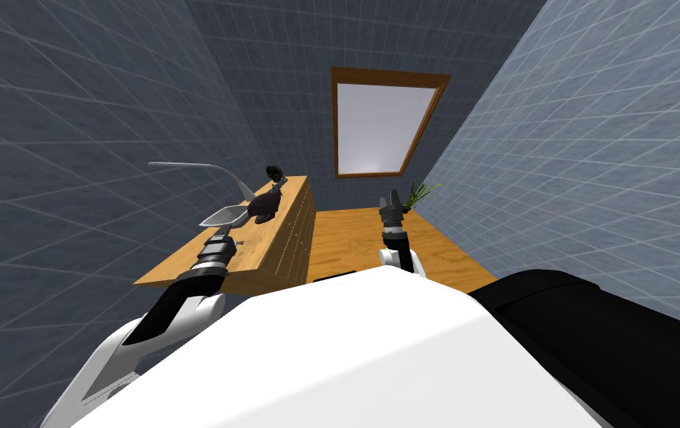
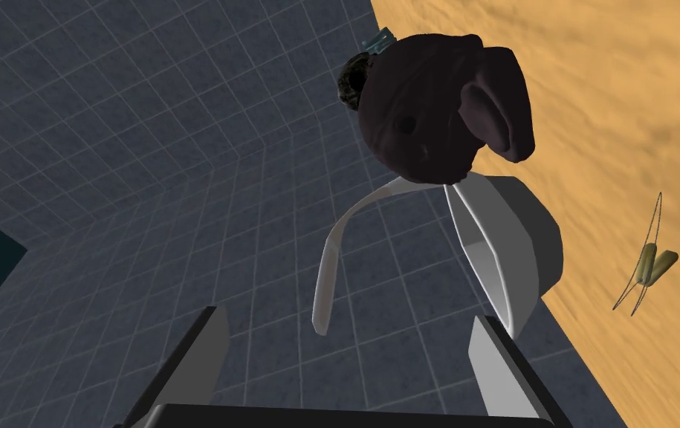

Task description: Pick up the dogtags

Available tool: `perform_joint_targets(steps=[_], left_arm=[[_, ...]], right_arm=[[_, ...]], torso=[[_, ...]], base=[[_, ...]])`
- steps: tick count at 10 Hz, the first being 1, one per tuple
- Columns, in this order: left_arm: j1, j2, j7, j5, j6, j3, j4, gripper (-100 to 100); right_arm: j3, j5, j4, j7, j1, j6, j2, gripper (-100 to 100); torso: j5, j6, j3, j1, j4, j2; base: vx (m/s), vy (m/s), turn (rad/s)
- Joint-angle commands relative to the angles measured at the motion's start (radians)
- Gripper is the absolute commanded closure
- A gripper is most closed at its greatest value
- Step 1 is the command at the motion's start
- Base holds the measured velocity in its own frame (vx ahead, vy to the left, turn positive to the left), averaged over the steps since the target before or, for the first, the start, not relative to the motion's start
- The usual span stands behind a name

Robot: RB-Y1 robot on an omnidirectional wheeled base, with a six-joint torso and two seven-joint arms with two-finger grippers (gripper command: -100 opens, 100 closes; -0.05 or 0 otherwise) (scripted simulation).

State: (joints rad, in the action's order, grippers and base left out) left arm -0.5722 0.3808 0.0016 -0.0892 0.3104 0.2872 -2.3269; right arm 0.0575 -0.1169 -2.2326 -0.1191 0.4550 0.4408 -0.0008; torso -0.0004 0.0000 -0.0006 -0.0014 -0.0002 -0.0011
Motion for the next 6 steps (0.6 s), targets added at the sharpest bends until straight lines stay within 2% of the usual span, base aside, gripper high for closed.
perform_joint_targets(steps=[1, 4, 5, 6], left_arm=[[-0.010, 0.023, 0.004, -0.015, 0.050, 0.021, -0.003, -100], [-0.017, 0.037, 0.002, -0.025, 0.112, 0.034, -0.006, -100], [-0.024, 0.050, -0.001, -0.037, 0.147, 0.046, -0.007, -100], [-0.024, 0.050, -0.001, -0.037, 0.153, 0.046, -0.007, -100]], right_arm=[[0.000, 0.000, 0.000, 0.000, 0.000, 0.000, 0.000, 0], [0.000, 0.000, 0.000, 0.000, 0.000, 0.000, 0.000, 0], [0.000, 0.000, 0.000, 0.000, 0.000, 0.000, 0.000, 0], [0.000, 0.000, 0.000, 0.000, 0.000, 0.000, 0.000, 0]], torso=[[0.000, 0.000, 0.000, 0.000, 0.000, 0.000], [0.000, 0.000, -0.001, 0.002, 0.000, -0.001], [0.000, 0.000, 0.000, 0.002, 0.000, -0.001], [0.000, 0.000, -0.001, 0.002, 0.000, -0.001]], base=[[0.030, -0.023, -0.105], [0.032, -0.004, -0.040], [0.034, 0.002, -0.074], [0.027, 0.007, -0.033]])
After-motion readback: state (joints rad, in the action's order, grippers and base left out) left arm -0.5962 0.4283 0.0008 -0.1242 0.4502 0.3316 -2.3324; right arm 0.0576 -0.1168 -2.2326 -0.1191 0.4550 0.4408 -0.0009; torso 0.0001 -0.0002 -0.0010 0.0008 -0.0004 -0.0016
